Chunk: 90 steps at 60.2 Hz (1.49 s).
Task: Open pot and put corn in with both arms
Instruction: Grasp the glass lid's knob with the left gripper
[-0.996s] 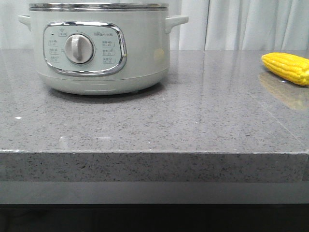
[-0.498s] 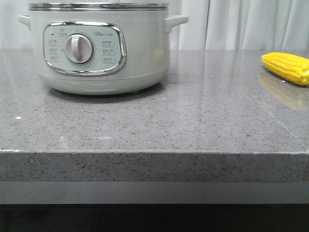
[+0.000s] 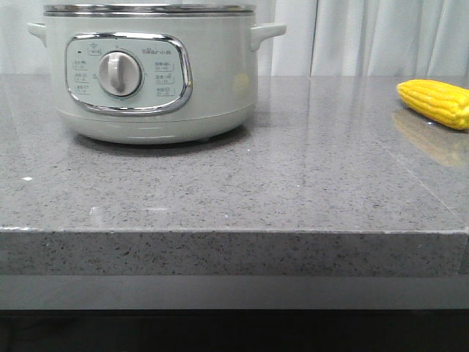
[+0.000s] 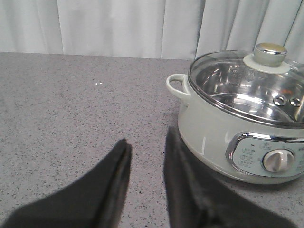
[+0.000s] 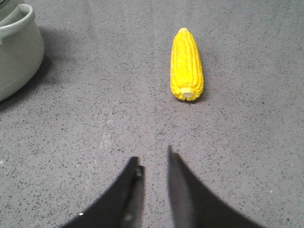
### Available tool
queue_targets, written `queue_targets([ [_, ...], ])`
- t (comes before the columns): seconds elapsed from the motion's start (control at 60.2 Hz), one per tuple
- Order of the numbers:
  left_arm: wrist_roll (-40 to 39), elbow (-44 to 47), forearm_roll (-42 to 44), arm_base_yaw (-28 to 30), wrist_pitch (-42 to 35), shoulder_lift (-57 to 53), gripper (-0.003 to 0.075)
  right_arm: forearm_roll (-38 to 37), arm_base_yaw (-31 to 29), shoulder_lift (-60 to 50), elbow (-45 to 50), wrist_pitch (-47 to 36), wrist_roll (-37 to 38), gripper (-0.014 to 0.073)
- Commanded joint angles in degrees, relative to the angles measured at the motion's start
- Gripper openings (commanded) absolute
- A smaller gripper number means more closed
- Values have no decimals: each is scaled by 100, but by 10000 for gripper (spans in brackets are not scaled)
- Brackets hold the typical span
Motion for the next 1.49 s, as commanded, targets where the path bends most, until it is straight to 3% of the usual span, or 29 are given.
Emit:
queue_targets([
  [0.0, -33, -169, -1, -45, -471, 87, 419, -7, -33, 62, -174, -373, -19, 429],
  [0.05, -33, -169, -1, -45, -500, 100, 491, -7, -33, 62, -174, -373, -19, 493],
  [0.133, -33, -169, -62, -75, -593, 153, 514, -7, -33, 62, -174, -373, -19, 551],
  [0.398, 124, -245, -291, -1042, -1484, 787, 514, -7, -33, 62, -174, -373, -19, 549],
  [0.813, 124, -1150, -291, -2343, -2665, 2854, 514, -7, -33, 62, -174, -373, -19, 549],
  [1.477, 114, -3850, -281, -2440, -2715, 5858, 514, -7, -33, 62, -174, -373, -19, 549],
])
